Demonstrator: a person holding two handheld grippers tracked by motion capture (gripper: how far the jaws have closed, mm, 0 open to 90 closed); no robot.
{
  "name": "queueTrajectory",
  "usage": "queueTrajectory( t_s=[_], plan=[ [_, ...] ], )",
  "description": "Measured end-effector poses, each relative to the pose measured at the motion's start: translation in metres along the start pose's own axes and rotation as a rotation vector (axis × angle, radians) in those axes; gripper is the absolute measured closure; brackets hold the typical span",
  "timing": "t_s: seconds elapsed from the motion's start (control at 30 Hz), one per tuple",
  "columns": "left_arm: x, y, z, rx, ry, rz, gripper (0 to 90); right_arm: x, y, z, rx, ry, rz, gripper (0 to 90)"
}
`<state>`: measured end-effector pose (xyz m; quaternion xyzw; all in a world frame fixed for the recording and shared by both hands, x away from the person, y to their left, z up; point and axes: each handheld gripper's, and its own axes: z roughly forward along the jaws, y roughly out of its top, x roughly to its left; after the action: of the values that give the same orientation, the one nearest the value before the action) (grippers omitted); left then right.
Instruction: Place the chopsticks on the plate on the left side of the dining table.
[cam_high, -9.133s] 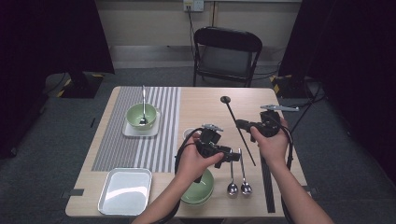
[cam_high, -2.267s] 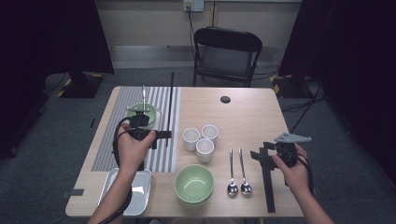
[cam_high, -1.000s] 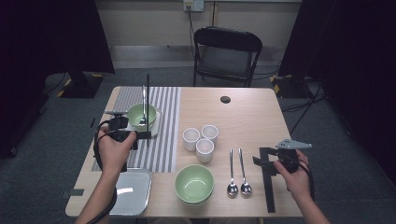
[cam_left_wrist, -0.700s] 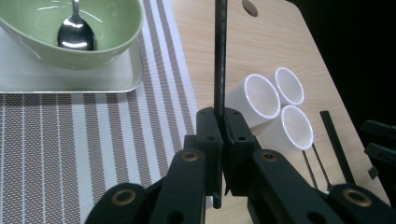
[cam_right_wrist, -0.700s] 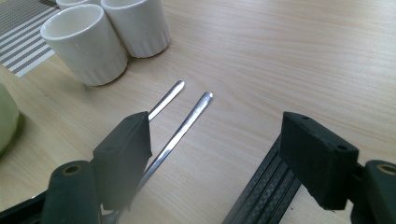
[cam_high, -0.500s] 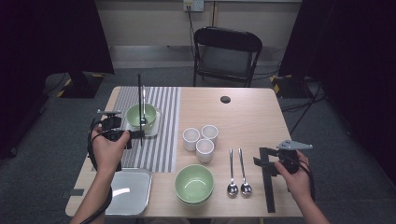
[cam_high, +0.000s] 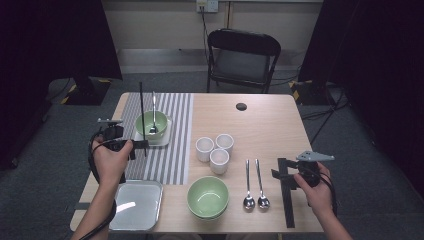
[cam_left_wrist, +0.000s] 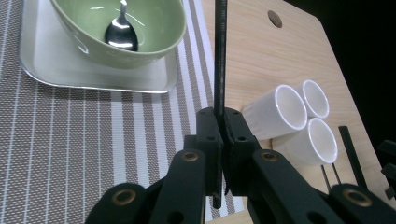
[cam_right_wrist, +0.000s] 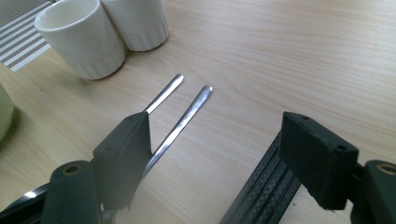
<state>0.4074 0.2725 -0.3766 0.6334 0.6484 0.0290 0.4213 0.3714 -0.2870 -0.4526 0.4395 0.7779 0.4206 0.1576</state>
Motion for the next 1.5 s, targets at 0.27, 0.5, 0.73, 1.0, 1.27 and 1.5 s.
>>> queueTrajectory(
  t_s=[0.27, 0.5, 0.73, 1.0, 1.27, 1.5],
  plan=[
    [0.017, -0.001, -0.004, -0.015, 0.032, -0.032, 87.1, 0.000, -0.001, 0.001, 0.005, -0.003, -0.002, 24.8],
    [0.028, -0.004, -0.003, -0.021, 0.056, -0.051, 87.1, 0.001, -0.002, -0.001, 0.000, -0.009, -0.003, 24.8],
    [0.039, -0.002, 0.000, -0.029, 0.074, -0.072, 87.0, 0.001, -0.002, -0.004, -0.008, -0.020, -0.012, 24.8],
    [0.051, -0.004, 0.010, -0.032, 0.085, -0.109, 87.0, -0.003, -0.004, -0.008, -0.020, -0.033, -0.001, 24.9],
    [0.061, -0.003, 0.016, -0.021, 0.113, -0.136, 87.0, -0.007, -0.006, -0.011, -0.022, -0.044, 0.003, 24.9],
    [0.070, -0.005, 0.021, -0.017, 0.118, -0.173, 87.0, -0.008, -0.008, -0.011, -0.025, -0.050, 0.007, 24.9]
  ],
)
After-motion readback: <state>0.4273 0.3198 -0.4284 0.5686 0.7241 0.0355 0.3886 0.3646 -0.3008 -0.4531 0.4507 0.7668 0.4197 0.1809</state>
